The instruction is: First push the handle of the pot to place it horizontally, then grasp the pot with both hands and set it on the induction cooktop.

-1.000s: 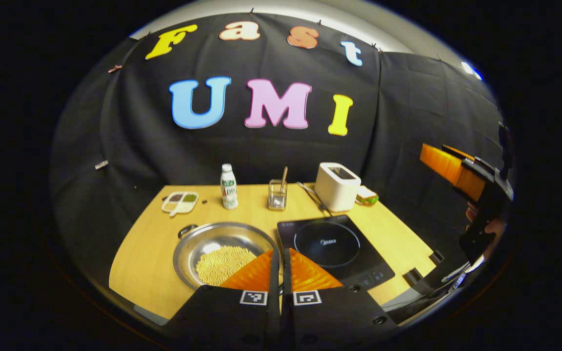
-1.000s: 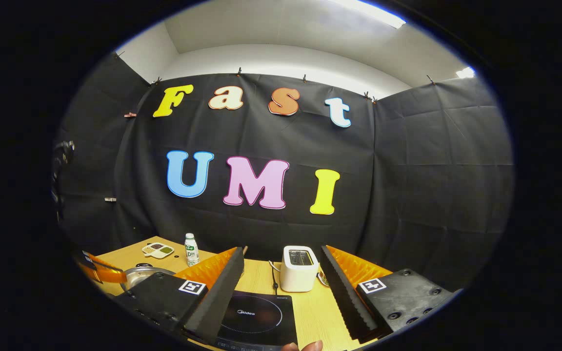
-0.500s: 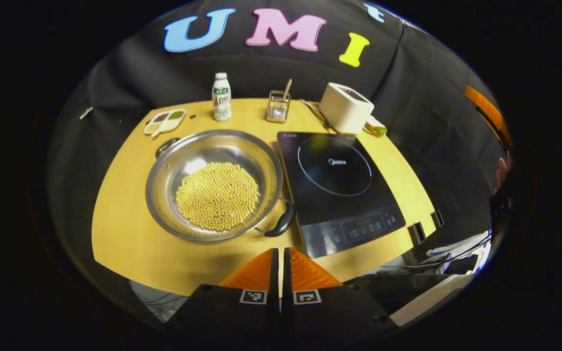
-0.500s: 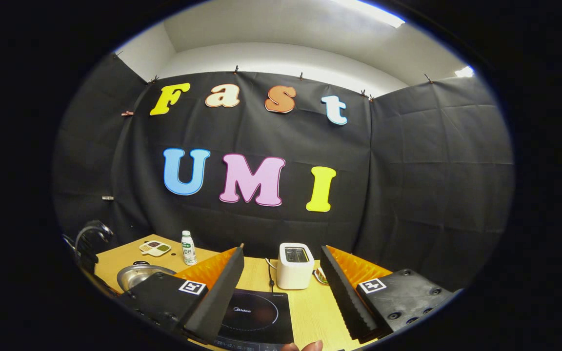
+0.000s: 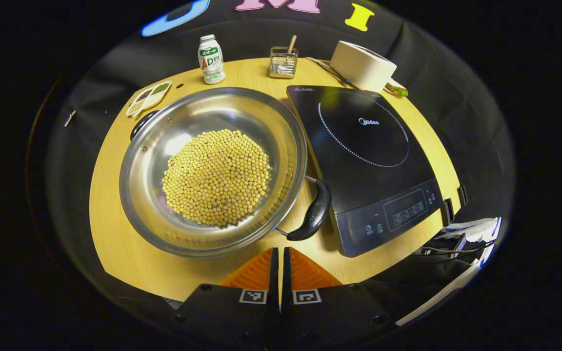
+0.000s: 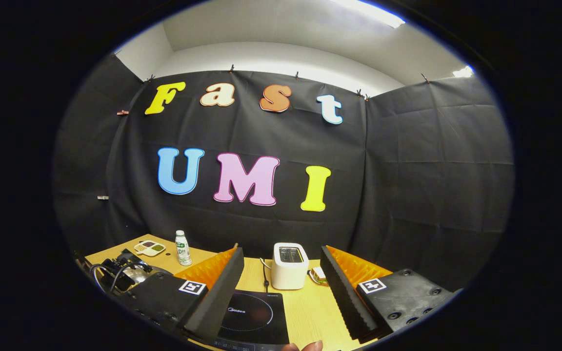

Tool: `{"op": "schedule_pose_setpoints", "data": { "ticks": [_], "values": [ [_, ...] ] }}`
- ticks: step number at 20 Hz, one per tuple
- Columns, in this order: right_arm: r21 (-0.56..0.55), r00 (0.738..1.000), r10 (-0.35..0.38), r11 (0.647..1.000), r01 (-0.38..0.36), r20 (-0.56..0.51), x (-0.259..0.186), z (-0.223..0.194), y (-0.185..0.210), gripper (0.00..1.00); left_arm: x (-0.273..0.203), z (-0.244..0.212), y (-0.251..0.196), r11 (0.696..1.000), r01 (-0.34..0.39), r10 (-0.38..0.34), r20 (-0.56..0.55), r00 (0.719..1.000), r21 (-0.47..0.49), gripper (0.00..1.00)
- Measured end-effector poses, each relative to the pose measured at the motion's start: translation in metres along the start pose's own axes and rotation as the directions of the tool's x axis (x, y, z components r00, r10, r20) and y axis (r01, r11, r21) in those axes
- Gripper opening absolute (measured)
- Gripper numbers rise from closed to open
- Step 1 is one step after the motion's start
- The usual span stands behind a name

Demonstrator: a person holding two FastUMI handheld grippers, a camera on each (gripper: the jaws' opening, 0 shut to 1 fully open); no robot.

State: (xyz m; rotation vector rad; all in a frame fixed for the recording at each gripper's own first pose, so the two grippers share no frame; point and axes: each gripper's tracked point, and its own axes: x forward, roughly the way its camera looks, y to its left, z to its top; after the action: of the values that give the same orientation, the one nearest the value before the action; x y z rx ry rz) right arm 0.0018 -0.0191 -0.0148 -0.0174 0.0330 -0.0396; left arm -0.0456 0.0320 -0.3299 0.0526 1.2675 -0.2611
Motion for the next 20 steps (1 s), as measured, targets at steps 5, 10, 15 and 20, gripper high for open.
{"op": "schedule_pose_setpoints", "data": {
  "ticks": [5, 10, 15, 20],
  "values": [
    [-0.002, 1.000, -0.024, 1.000, 0.024, -0.008, 0.004, -0.003, -0.010, 0.97, 0.009, 0.013, -0.008, 1.000, 0.003, -0.003, -0.009, 1.000, -0.008, 0.05],
    [-0.008, 0.999, -0.037, 0.999, 0.037, -0.012, 0.007, -0.005, -0.016, 0.97, 0.015, 0.033, -0.016, 0.999, -0.034, 0.034, -0.017, 0.999, -0.014, 0.05],
    [-0.015, 0.999, -0.042, 0.999, 0.042, -0.018, 0.014, -0.007, -0.019, 0.97, 0.027, 0.064, -0.026, 0.997, -0.069, 0.069, -0.003, 0.998, -0.024, 0.05],
    [-0.024, 0.999, -0.045, 0.999, 0.045, -0.018, 0.020, -0.009, -0.021, 0.97, 0.036, 0.091, -0.031, 0.995, -0.090, 0.091, 0.008, 0.996, -0.039, 0.05]
  ]
}}
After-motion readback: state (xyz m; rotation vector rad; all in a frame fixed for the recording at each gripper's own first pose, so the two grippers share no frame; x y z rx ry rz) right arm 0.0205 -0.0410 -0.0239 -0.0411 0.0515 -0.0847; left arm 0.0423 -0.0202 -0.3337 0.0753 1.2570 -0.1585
